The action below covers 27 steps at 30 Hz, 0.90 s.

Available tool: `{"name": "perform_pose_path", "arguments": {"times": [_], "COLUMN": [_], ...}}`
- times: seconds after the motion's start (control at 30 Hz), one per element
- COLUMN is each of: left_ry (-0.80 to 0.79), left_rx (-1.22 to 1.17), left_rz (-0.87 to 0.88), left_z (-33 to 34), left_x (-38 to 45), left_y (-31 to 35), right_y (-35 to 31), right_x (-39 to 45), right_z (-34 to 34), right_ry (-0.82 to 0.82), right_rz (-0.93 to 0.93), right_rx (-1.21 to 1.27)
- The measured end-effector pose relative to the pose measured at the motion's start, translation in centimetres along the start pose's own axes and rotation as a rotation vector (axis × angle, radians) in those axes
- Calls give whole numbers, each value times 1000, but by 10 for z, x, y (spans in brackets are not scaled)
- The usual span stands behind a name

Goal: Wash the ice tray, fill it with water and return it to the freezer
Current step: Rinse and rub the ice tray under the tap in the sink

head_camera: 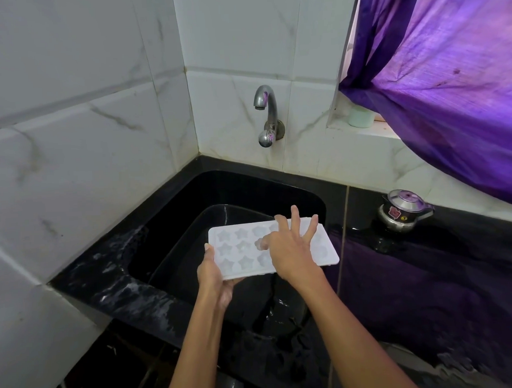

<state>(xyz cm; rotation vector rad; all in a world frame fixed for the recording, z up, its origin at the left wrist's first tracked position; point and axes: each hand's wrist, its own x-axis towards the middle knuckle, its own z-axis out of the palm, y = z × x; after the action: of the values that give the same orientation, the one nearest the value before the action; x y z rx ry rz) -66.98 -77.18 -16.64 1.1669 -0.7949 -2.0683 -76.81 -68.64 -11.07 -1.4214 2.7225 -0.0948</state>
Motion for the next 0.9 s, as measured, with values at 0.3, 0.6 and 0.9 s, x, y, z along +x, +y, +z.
{"name": "perform_pose_path", "arguments": {"times": [0.3, 0.6, 0.9], "left_ry": [6, 10, 13], "left_rx": [5, 3, -25], "left_rz": [10, 20, 11], "left_z": [1, 1, 2], "left_x": [-2, -4, -1], "left_y": [1, 2, 2], "right_y": [-1, 0, -15], "right_x": [0, -3, 7], "right_z": [-4, 4, 1], "right_ry": [-17, 2, 96], "right_rz": [-10, -41, -114], "right_rx": [2, 28, 87]}}
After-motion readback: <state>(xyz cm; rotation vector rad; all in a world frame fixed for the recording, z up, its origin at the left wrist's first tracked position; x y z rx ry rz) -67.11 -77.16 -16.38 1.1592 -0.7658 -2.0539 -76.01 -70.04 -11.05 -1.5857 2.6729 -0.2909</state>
